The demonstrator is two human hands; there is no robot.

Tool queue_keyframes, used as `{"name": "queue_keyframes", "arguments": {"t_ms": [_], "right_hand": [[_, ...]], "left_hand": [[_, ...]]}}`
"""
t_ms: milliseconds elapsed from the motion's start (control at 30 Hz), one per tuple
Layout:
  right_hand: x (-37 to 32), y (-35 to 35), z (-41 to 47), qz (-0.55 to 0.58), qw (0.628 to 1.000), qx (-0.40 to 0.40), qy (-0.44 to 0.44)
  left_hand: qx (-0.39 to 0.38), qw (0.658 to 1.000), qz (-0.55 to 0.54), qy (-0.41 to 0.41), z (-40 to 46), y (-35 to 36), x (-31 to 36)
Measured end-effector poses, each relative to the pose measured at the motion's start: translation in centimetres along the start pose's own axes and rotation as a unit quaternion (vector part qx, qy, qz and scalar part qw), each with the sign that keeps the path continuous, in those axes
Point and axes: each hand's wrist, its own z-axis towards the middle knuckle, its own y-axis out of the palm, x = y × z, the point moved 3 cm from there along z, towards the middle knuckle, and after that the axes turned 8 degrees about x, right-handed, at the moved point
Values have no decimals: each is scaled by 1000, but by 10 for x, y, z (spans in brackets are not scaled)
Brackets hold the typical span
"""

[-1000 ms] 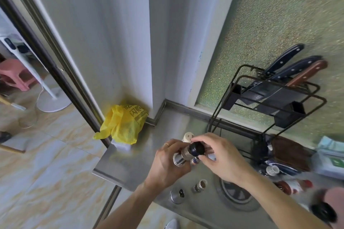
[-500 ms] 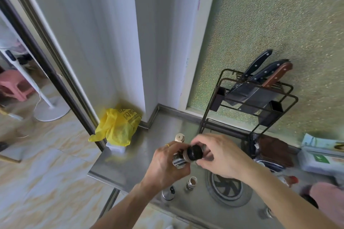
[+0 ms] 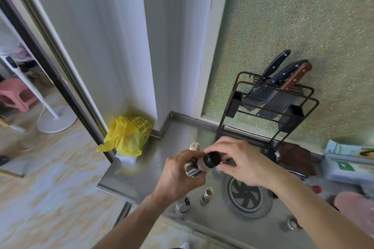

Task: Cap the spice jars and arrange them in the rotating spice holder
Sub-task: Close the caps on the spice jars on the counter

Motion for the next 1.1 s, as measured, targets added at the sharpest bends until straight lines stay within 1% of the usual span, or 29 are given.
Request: {"name": "queue_keyframes", "arguments": {"t_ms": [100,167,267,300,333,433,533,600,667,733,767,867,933,1000,1100], "right_hand": [[0,2,2,7,1000,-2,10],[1,2,4,-10,999,12,33],[1,0,6,-116,990,47,69],[0,0,7,-147,986,49,66],[0,0,7,-147,987,40,56],[4,0,7,-65,997,-6,38],[10,0,8,-10,1000,-2,28],[10,0,7,18,1000,-8,-6],[12,-3,8,48,998,-17,-27],[14,-8,9,71,997,-19,-33],[14,-10,10,86,996,-20,-28],[14,-17,12,145,989,-20,-10],[14,-22,15,167,986,-11,-4],[14,-27,16,171,985,-7,1],[10,-32,19,178,984,-5,-8]], "left_hand": [[1,1000,-8,11,2,1,4],[0,1000,-19,20,3,2,5],[-24,999,-16,29,2,6,5],[-30,999,-10,34,1,8,4],[-33,999,-7,38,1,10,4],[-19,999,-21,31,3,12,0],[-19,999,-39,22,7,12,-4],[-37,996,-77,-1,10,12,-6],[-80,987,-133,-44,13,14,-9],[-129,963,-206,-119,15,17,-15],[-146,942,-256,-161,16,18,-18],[-160,861,-405,-263,17,25,-22],[-165,824,-458,-291,20,32,-23],[-190,792,-501,-292,23,37,-20],[-217,776,-513,-294,26,42,-14]]}}
